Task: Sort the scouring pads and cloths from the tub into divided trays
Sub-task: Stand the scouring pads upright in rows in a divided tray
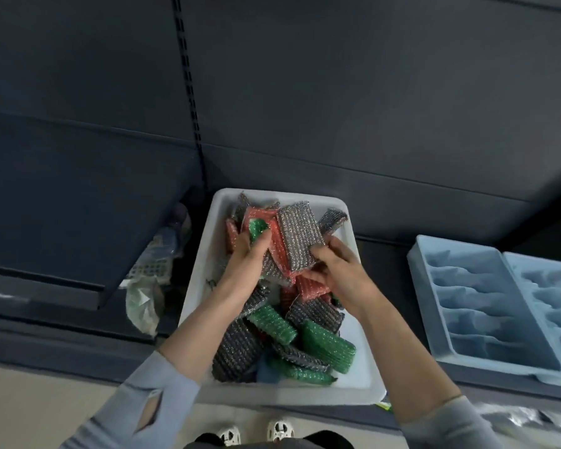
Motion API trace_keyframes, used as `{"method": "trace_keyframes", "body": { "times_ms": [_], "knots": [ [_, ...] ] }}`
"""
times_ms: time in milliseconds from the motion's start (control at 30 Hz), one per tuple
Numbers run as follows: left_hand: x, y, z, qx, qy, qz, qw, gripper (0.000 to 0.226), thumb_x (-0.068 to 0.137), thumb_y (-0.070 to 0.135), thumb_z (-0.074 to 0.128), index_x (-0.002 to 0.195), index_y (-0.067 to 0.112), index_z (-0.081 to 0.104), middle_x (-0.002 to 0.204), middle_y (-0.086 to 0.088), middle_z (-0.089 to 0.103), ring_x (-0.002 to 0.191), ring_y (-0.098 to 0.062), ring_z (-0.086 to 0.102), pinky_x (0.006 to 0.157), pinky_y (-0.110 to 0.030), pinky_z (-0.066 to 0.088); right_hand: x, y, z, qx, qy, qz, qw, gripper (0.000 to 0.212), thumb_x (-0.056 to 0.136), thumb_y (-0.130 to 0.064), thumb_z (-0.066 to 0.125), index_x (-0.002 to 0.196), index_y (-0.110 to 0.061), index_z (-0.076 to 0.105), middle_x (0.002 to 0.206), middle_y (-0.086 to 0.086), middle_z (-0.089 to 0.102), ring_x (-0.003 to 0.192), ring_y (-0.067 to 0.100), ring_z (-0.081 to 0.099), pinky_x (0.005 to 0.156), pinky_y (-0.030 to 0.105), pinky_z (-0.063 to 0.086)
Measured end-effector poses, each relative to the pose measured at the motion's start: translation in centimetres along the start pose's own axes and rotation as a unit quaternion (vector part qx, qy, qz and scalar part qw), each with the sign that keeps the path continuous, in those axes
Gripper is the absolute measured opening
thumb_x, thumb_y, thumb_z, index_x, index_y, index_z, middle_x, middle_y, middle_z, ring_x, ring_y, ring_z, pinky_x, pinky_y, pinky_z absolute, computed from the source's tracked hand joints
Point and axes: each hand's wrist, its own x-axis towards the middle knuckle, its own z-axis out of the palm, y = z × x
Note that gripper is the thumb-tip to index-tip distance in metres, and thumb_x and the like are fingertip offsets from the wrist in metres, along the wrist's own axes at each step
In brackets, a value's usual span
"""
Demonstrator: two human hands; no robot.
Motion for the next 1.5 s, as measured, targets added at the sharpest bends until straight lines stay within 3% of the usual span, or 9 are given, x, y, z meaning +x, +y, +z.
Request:
{"method": "trace_keyframes", "body": {
  "times_ms": [167, 267, 467, 533, 700, 800, 1133, 1233, 1500],
  "knots": [
    [0.0, 0.8, 0.5, 0.068, -0.028, 0.088, 0.993, 0.114, 0.055, 0.085, 0.069, 0.149, 0.04, 0.021, 0.155, 0.007, 0.034, 0.141, -0.016, 0.035, 0.115, -0.05, 0.031, -1.6, -1.0, -1.1, -0.183, 0.033, -0.068, 0.98, 0.022, 0.091, -0.025, 0.063, 0.11, -0.015, 0.067, 0.107, 0.001, 0.071, 0.088, 0.008, 0.067, 0.08, 0.025, 0.051],
    [0.2, 1.5, 1.9, 0.062, -0.06, 0.106, 0.991, 0.108, 0.059, 0.076, 0.074, 0.147, 0.036, 0.026, 0.147, 0.01, 0.044, 0.135, -0.013, 0.041, 0.114, -0.049, 0.032, -2.9, -1.8, -2.9, -0.228, 0.075, -0.137, 0.961, 0.028, 0.087, -0.044, 0.068, 0.089, -0.017, 0.069, 0.087, 0.005, 0.07, 0.081, 0.012, 0.061, 0.08, 0.04, 0.048],
    [-1.0, 2.2, 7.3, 0.034, -0.089, 0.086, 0.992, 0.075, 0.064, 0.05, 0.084, 0.125, 0.032, 0.045, 0.109, 0.012, 0.068, 0.1, -0.014, 0.067, 0.092, -0.047, 0.053, -5.2, -2.2, -8.7, -0.111, 0.104, -0.162, 0.975, 0.011, 0.098, -0.015, 0.056, 0.104, -0.006, 0.056, 0.098, 0.009, 0.064, 0.089, 0.019, 0.067, 0.079, 0.04, 0.06],
    [-1.5, 2.1, 9.8, 0.044, -0.071, 0.104, 0.991, 0.047, 0.075, 0.032, 0.082, 0.109, 0.034, 0.049, 0.103, 0.012, 0.068, 0.095, -0.012, 0.067, 0.087, -0.045, 0.056, -6.3, -2.8, -11.6, -0.065, 0.151, -0.154, 0.974, 0.021, 0.1, -0.016, 0.054, 0.114, -0.002, 0.054, 0.105, 0.012, 0.064, 0.09, 0.024, 0.069, 0.077, 0.04, 0.06],
    [-3.0, 1.6, 17.2, 0.018, -0.054, 0.122, 0.991, 0.034, 0.079, 0.019, 0.079, 0.099, 0.029, 0.054, 0.09, 0.012, 0.07, 0.081, -0.001, 0.068, 0.08, -0.037, 0.056, -9.1, -3.4, -21.6, -0.069, 0.272, -0.165, 0.946, 0.021, 0.097, -0.02, 0.058, 0.115, -0.01, 0.058, 0.097, 0.007, 0.069, 0.076, 0.015, 0.069, 0.058, 0.026, 0.055],
    [-4.2, 1.3, 21.8, 0.005, -0.034, 0.106, 0.994, 0.05, 0.071, 0.03, 0.084, 0.112, 0.02, 0.057, 0.1, 0.004, 0.073, 0.093, -0.016, 0.071, 0.083, -0.052, 0.057, -10.6, -3.6, -27.4, -0.107, 0.286, -0.158, 0.939, 0.011, 0.096, -0.016, 0.059, 0.106, -0.017, 0.063, 0.089, 0.0, 0.07, 0.078, 0.015, 0.068, 0.061, 0.027, 0.057],
    [-3.8, -1.0, 29.8, -0.031, 0.028, 0.074, 0.996, 0.073, 0.069, 0.039, 0.085, 0.128, 0.017, 0.048, 0.117, 0.001, 0.066, 0.106, -0.015, 0.066, 0.091, -0.05, 0.054, -7.6, -5.1, -39.2, -0.239, 0.266, -0.136, 0.924, 0.021, 0.091, -0.012, 0.062, 0.111, -0.01, 0.061, 0.099, 0.008, 0.068, 0.086, 0.029, 0.07, 0.074, 0.048, 0.06],
    [-2.2, -1.3, 30.5, -0.033, 0.048, 0.068, 0.996, 0.065, 0.077, 0.029, 0.082, 0.129, 0.016, 0.045, 0.117, 0.002, 0.064, 0.104, -0.013, 0.065, 0.091, -0.046, 0.055, -5.0, -6.2, -39.9, -0.29, 0.267, -0.15, 0.907, 0.027, 0.075, -0.035, 0.07, 0.099, -0.026, 0.065, 0.091, -0.002, 0.072, 0.085, 0.025, 0.07, 0.078, 0.051, 0.058],
    [2.4, -1.1, 30.5, -0.033, 0.053, 0.045, 0.997, 0.069, 0.073, 0.036, 0.084, 0.128, 0.013, 0.05, 0.116, -0.002, 0.068, 0.104, -0.014, 0.068, 0.09, -0.048, 0.056, 2.3, -7.7, -38.6, -0.443, 0.219, -0.197, 0.847, 0.021, 0.08, -0.014, 0.073, 0.1, -0.019, 0.072, 0.094, -0.003, 0.075, 0.089, 0.014, 0.067, 0.085, 0.029, 0.05]
  ]
}}
